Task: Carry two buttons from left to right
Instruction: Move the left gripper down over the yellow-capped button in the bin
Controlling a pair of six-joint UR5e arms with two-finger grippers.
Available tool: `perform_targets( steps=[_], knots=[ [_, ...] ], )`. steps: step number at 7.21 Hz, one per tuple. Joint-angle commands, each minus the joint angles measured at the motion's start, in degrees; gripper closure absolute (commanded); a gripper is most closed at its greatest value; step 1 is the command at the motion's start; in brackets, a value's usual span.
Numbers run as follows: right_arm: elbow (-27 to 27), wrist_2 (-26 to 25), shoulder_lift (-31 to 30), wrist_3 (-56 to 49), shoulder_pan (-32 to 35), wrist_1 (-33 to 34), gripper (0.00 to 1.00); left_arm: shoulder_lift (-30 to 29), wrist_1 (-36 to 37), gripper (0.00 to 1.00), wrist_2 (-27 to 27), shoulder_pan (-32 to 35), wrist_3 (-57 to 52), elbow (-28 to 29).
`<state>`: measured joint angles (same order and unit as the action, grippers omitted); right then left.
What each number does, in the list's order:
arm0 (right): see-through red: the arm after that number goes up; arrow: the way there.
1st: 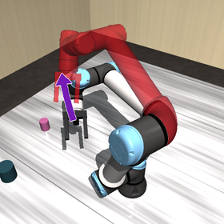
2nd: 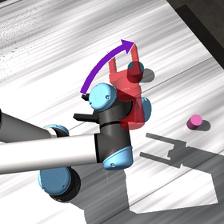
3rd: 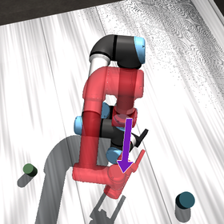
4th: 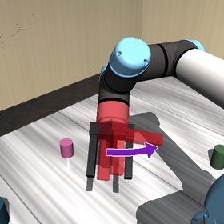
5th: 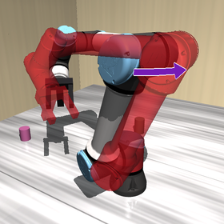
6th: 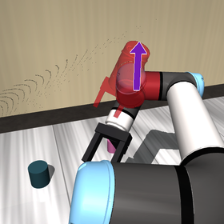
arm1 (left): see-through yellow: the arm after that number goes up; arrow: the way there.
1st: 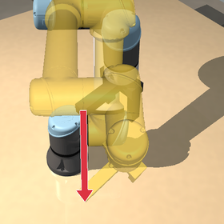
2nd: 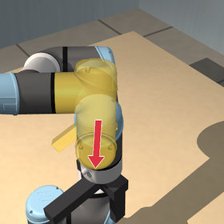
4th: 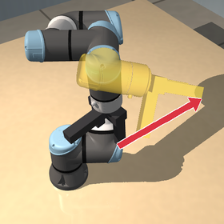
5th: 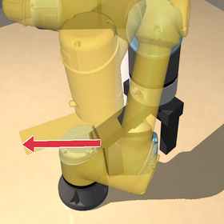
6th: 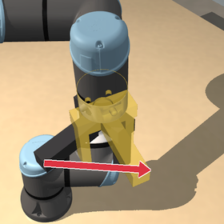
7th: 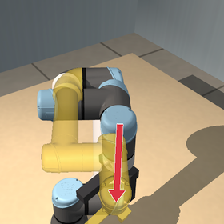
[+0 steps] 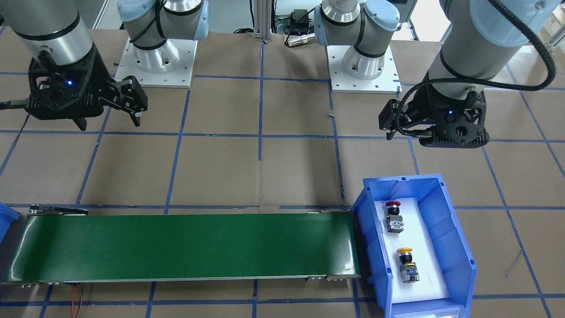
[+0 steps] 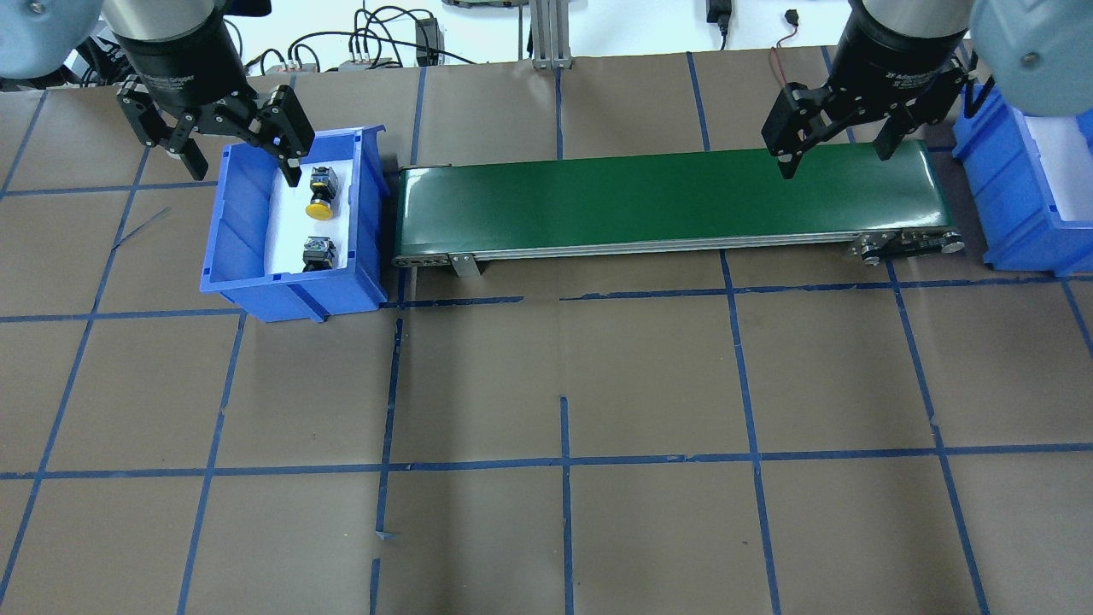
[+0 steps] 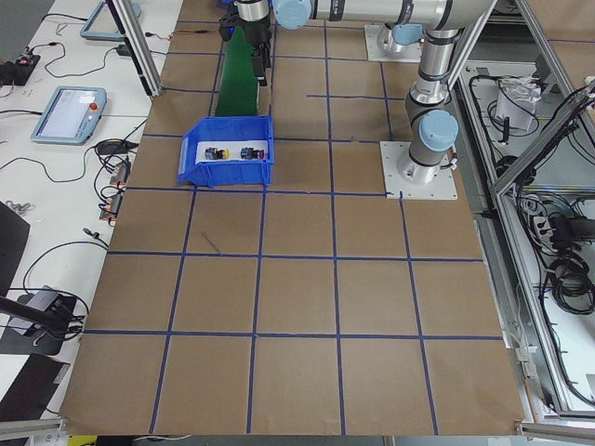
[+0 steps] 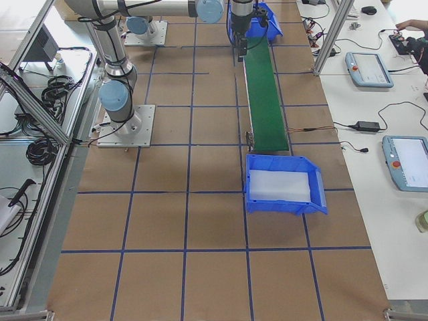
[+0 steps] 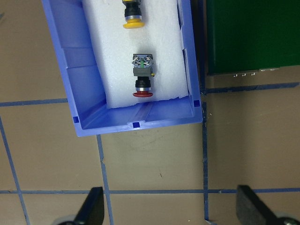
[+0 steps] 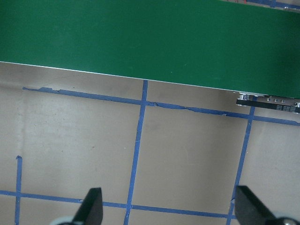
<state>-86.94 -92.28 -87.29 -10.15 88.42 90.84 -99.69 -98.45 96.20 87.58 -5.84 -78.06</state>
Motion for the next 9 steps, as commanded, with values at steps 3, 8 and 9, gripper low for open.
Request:
perform_targets(
  steps=[3,8,9],
  knots=[
    [-0.7,0.0,0.1,-0.1,-0.1,1.4,0.00,0.2,1.1,0.00,-5.1,-0.5,0.8,1.0],
    [-1.4,0.1,-0.4,0.0,-0.1,1.5,0.00,-13.9,14.4,0.00,-5.4,-8.2,-6.7,5.7],
    [-1.4,0.1,-0.3,0.0,-0.1,1.5,0.00,-16.9,18.3,0.00,-5.6,-8.1,-6.6,5.6]
  ],
)
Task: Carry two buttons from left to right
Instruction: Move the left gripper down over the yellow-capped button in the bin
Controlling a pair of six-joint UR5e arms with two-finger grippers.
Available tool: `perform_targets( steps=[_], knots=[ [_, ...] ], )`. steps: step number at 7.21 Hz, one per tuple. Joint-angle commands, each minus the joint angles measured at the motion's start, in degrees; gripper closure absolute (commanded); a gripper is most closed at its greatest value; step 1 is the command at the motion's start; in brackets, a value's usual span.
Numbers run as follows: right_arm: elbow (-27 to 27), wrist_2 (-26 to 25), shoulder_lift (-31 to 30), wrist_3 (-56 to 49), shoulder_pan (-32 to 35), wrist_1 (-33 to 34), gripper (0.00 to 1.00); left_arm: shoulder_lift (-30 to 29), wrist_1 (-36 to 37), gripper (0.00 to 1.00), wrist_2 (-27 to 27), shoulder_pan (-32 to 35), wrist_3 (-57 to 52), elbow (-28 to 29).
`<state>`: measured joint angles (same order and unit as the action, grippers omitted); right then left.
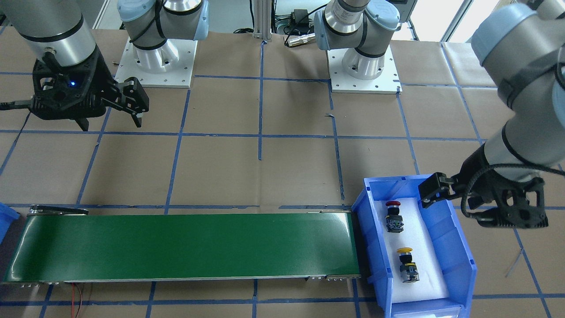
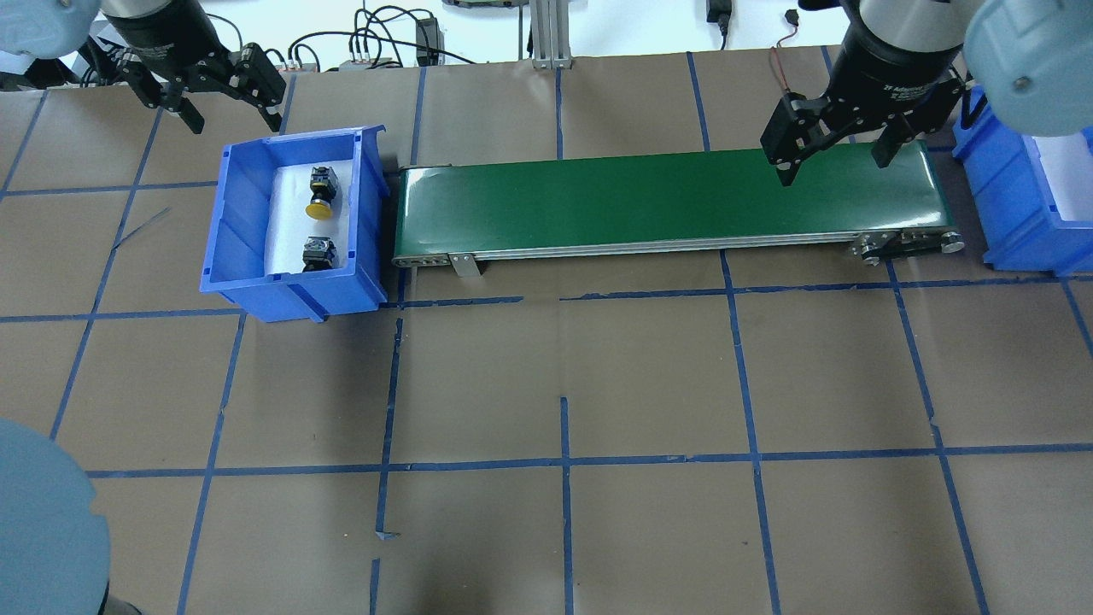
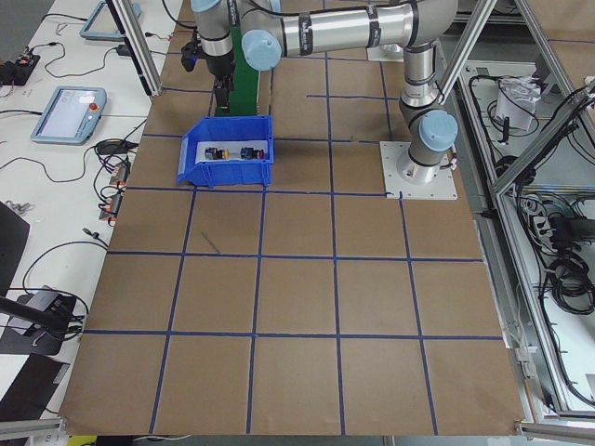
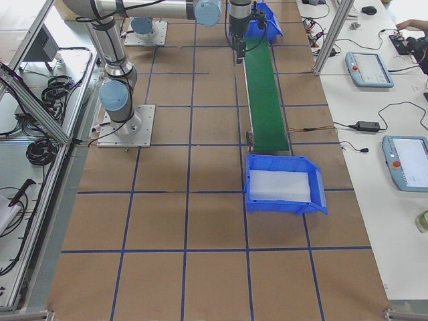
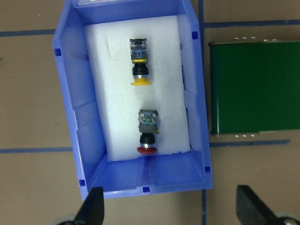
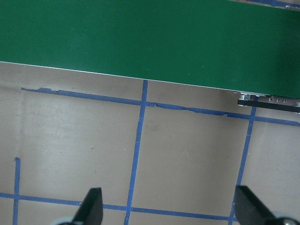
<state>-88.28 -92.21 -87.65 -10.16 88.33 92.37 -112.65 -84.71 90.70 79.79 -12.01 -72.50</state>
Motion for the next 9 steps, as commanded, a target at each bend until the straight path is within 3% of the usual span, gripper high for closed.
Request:
perform_targets(
  steps=[1,4,9],
  knots=[
    [-0.1,0.0,0.0,-0.1,0.0,0.0,0.00,-6.6,7.6,0.00,-0.1,-0.3,-0.1,0.2],
    [-0.1,0.0,-0.1,0.0,0.0,0.1,0.00,-13.7,13.5,0.00,0.1,-0.1,0.3,0.2],
    [-0.2,0.0,-0.2,0.0,0.0,0.0,0.00,-18.6,18.0,0.02,0.1,1.0,1.0,0.2]
  ],
)
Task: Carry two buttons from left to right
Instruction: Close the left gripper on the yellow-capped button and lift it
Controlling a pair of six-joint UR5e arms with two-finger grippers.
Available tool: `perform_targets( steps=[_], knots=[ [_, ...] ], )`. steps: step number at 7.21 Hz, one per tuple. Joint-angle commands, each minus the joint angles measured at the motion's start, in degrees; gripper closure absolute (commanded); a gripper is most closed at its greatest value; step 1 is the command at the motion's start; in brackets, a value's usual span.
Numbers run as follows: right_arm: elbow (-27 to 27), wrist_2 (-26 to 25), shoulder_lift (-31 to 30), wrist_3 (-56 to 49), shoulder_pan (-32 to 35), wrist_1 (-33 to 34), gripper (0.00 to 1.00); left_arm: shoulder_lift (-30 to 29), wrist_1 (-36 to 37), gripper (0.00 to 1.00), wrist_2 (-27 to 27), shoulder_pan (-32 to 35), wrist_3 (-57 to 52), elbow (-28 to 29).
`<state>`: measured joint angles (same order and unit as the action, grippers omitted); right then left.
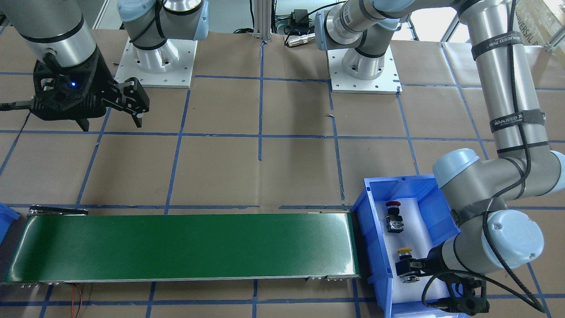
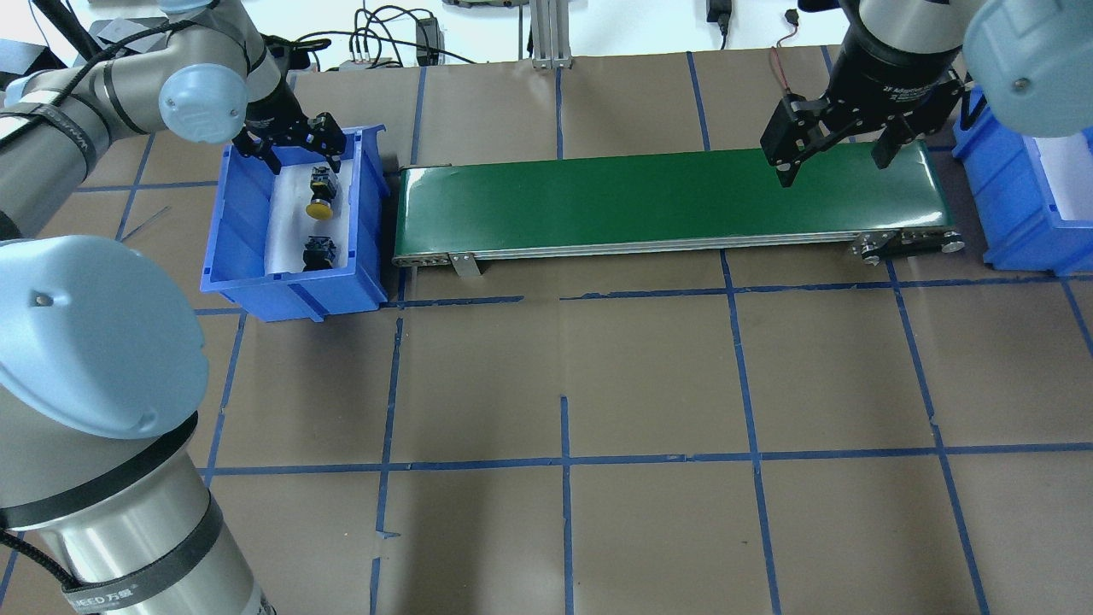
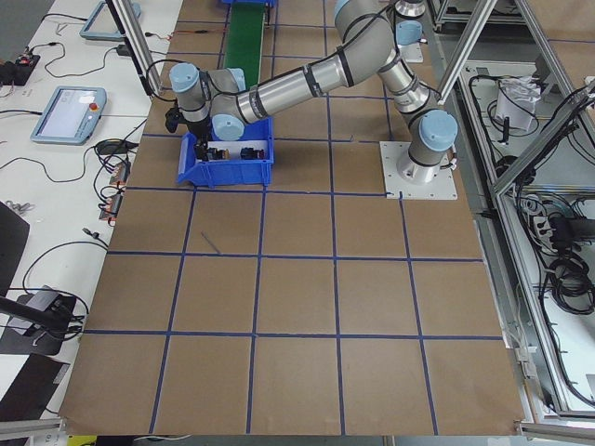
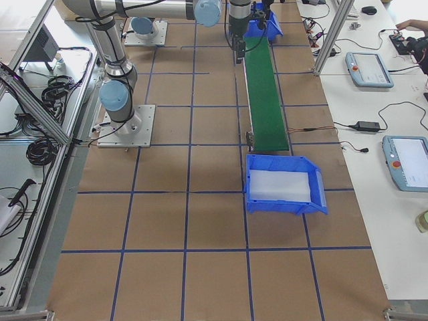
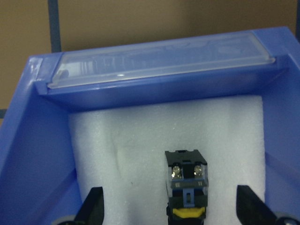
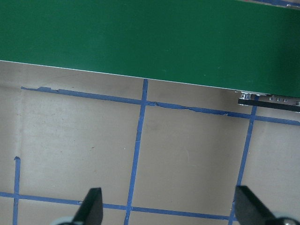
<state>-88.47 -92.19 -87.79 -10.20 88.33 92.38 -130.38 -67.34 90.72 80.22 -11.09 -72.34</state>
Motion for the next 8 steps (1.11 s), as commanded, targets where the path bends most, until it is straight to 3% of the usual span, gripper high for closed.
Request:
perform_targets(
  steps=[1,2,3,6,7,8],
  knots=[
    [0.0,0.0,0.0,0.0,0.0,0.0,0.00,-0.8,0.6,0.02,0.2,0.9,0.8,-0.2],
    [0.0,0.0,0.0,0.0,0.0,0.0,0.00,-0.9,0.5,0.06,0.4,0.8,0.9,-0.3],
    [0.0,0.0,0.0,0.0,0.0,0.0,0.00,-0.8,0.5,0.21,0.7,0.8,0.9,-0.7],
    [0.0,0.0,0.0,0.0,0.0,0.0,0.00,-0.7,0.5,0.78,0.9,0.7,0.9,-1.1],
    [0.0,0.0,0.0,0.0,0.0,0.0,0.00,-0.3,0.4,0.85,0.9,0.7,0.9,-0.8],
    [0.0,0.0,0.1,0.0,0.0,0.0,0.00,1.1,-0.6,0.85,0.9,0.8,0.9,-0.2]
  ],
)
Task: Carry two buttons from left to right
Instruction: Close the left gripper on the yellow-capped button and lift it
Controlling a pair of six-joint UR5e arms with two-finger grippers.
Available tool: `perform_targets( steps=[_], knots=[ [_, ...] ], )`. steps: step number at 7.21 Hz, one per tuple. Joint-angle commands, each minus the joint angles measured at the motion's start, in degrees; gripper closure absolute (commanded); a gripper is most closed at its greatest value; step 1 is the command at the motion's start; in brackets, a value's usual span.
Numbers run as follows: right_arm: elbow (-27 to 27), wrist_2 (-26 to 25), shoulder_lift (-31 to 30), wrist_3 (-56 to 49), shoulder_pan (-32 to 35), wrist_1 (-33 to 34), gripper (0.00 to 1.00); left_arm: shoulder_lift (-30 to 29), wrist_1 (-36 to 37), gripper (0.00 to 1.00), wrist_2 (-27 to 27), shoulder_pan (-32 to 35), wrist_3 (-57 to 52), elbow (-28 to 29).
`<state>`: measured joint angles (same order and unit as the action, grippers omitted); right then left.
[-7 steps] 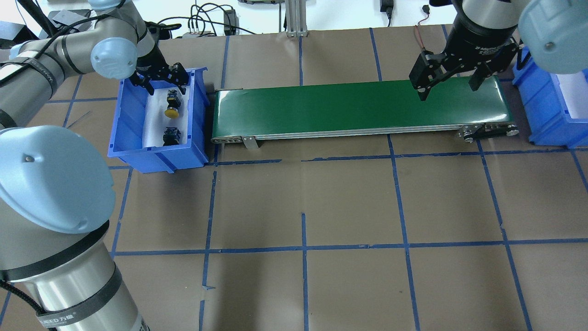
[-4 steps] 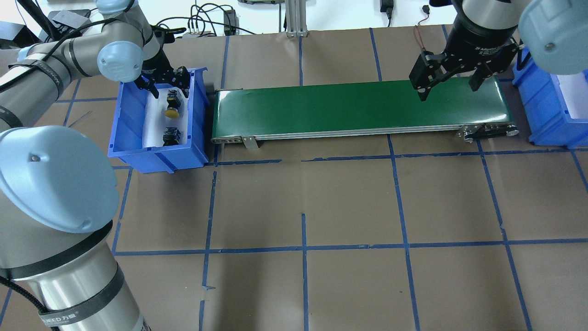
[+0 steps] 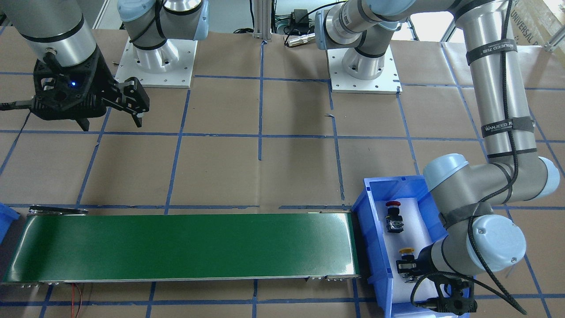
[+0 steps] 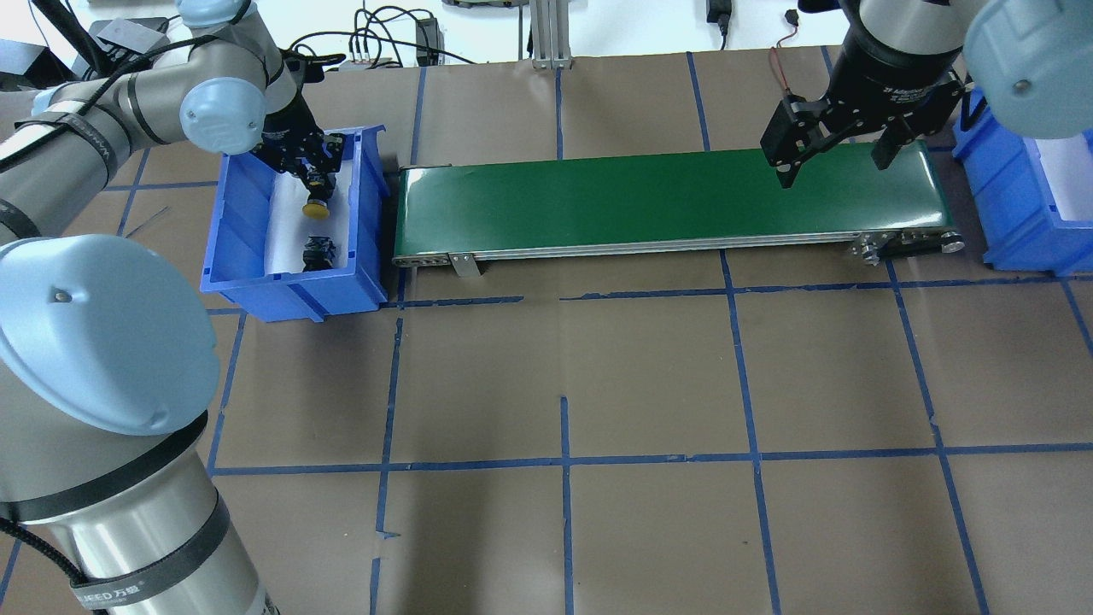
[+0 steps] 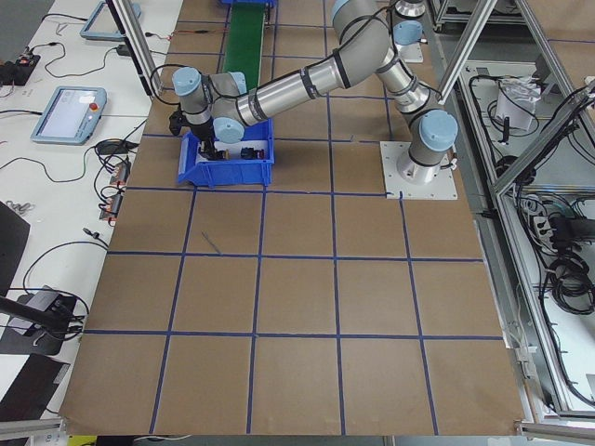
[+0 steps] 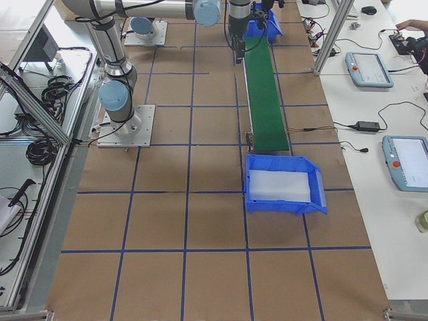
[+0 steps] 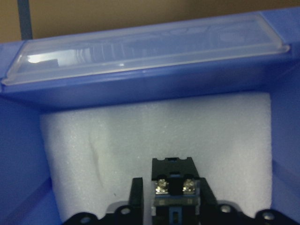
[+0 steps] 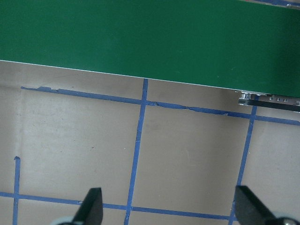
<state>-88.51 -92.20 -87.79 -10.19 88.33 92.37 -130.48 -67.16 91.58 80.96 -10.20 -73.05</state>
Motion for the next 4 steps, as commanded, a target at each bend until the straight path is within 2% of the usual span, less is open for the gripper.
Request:
perform_targets(
  steps=[1,4],
  knots=[
    [0.0,0.0,0.0,0.0,0.0,0.0,0.00,3.8,-4.1,0.85,0.1,0.1,0.0,0.9],
    [-0.1,0.0,0.1,0.0,0.0,0.0,0.00,14.6,-16.0,0.85,0.1,0.7,1.9,2.4]
  ],
)
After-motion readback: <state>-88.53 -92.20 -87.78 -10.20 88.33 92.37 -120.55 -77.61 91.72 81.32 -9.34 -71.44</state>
